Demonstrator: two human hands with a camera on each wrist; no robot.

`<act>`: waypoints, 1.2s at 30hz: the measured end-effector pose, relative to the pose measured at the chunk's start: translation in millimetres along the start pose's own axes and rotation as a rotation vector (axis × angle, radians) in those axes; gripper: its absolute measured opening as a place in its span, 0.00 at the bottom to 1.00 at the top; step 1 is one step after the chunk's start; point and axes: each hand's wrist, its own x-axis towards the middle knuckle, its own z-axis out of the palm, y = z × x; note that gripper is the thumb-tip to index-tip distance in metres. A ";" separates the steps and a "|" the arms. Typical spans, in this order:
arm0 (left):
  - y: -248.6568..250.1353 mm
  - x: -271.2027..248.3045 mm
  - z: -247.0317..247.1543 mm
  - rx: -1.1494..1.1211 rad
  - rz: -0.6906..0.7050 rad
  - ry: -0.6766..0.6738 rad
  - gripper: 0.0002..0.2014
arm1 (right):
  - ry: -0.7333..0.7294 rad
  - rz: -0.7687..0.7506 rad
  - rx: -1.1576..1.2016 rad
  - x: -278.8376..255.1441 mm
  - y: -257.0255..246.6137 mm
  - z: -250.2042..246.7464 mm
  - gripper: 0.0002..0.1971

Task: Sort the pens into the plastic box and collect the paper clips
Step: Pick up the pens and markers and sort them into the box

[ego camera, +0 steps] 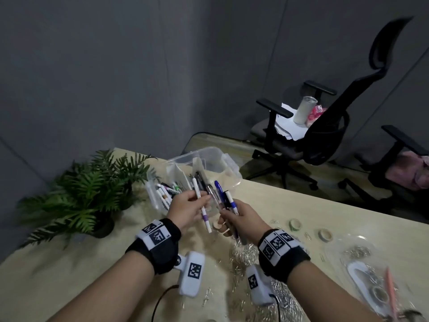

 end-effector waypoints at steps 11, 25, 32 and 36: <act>13.1 36.7 -72.4 0.135 0.130 0.067 0.07 | 0.177 -0.026 -0.282 53.9 -44.2 12.2 0.04; 26.5 64.4 -104.6 0.152 0.158 0.144 0.08 | 0.255 -0.027 -0.708 121.7 -52.7 36.2 0.08; 23.4 79.7 -108.7 0.217 0.152 0.148 0.10 | 0.292 -0.093 -0.555 117.3 -55.0 34.7 0.09; 21.1 85.0 -107.3 0.253 0.125 0.155 0.11 | 0.251 -0.174 -0.495 113.1 -67.6 50.3 0.09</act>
